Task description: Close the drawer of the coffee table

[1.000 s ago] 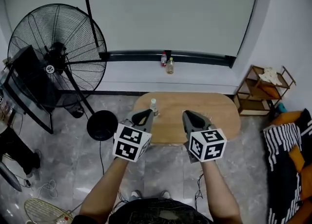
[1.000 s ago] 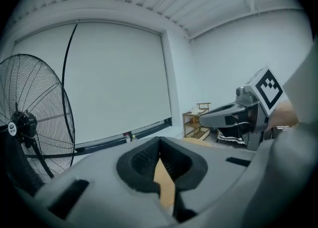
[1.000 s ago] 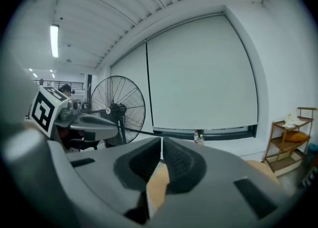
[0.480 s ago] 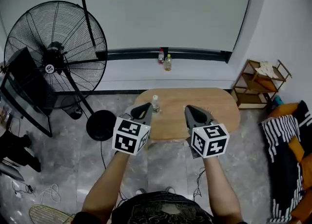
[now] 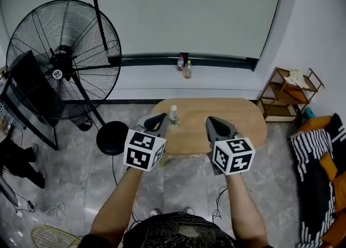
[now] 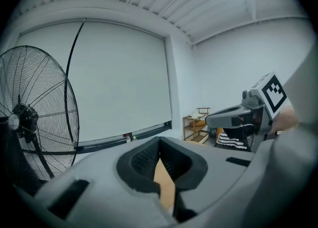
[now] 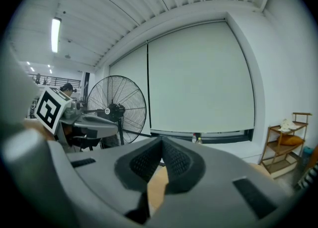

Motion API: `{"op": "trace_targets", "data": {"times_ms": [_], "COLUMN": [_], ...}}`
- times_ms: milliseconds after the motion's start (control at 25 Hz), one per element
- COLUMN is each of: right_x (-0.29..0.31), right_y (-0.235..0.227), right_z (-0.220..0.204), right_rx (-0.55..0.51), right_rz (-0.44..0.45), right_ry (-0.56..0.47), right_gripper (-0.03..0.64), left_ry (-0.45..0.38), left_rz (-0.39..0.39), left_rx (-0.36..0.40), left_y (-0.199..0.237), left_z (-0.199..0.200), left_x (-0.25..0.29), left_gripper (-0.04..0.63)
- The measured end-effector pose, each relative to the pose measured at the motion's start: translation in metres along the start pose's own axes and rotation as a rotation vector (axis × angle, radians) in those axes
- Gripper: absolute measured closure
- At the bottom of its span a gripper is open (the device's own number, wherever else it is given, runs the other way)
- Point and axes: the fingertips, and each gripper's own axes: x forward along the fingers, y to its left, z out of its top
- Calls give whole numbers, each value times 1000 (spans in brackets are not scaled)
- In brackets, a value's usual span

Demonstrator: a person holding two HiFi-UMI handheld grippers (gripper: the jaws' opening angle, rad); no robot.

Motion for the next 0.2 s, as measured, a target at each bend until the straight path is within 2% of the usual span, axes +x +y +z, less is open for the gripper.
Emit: {"op": "trace_targets", "data": {"times_ms": [200], "right_x": [-3], "right_y": [4], "right_z": [-1], "right_rx": [-5], "right_rz": [2], "right_ry": [-5], "right_gripper": [612], "left_ry": [-3], "left_rz": [8], "left_rx": [1], "left_y": [1], "left_z": [-2], "left_x": [-5], "left_gripper": [592]}}
